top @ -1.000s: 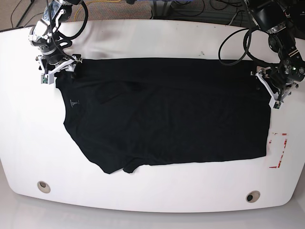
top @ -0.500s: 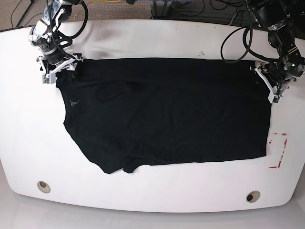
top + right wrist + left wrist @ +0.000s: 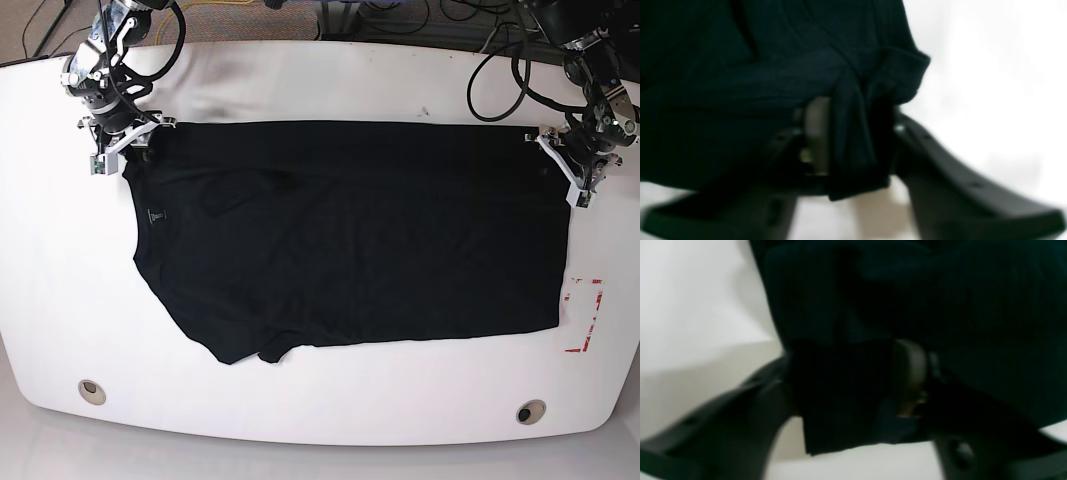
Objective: Layout the t-shirt on the table in an organized manner, then fold the t-shirt properly
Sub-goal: 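Regrasp the shirt edge with both grippers and pull it toward the robot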
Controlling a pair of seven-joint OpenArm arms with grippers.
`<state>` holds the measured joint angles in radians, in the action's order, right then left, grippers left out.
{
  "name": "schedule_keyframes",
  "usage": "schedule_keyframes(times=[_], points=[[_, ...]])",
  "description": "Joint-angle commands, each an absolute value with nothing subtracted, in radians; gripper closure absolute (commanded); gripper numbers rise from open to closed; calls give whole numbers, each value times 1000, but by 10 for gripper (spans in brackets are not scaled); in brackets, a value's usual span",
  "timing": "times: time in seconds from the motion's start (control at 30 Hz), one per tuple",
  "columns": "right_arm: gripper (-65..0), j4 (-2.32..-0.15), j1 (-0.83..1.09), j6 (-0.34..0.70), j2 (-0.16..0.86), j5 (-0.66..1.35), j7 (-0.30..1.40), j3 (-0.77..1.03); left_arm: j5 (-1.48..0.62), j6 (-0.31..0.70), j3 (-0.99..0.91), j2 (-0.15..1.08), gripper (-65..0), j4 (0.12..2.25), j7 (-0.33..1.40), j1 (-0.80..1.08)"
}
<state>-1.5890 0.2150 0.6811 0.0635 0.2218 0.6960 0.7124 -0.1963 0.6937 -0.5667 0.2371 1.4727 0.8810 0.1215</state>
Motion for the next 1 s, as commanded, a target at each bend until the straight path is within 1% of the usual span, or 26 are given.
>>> schedule_keyframes(times=[0.0, 0.07, 0.13, 0.2, 0.4, 0.77, 0.97], points=[[-105, -1598, 217, 684, 71, 220, 704, 714, -180, 698, -564, 248, -186, 1458, 931, 134], [-62, -1598, 220, 684, 71, 220, 704, 714, -180, 698, -564, 248, -150, 1454, 931, 136], [-33, -1600, 222, 684, 71, 220, 704, 714, -180, 698, -564, 248, -135, 1455, 931, 151], [-24, -1603, 223, 684, 71, 219, 708, 717, -180, 698, -564, 249, -129, 1463, 931, 163], [-24, -1612, 257, 684, 71, 220, 708, 719, -182, 698, -565, 249, -128, 1498, 931, 200], [-24, -1702, 366, 684, 71, 228, 708, 720, -182, 698, -570, 249, -128, 1586, 931, 311], [-24, -1765, 444, 684, 64, 228, 708, 739, -182, 698, -572, 275, -128, 1618, 932, 384]])
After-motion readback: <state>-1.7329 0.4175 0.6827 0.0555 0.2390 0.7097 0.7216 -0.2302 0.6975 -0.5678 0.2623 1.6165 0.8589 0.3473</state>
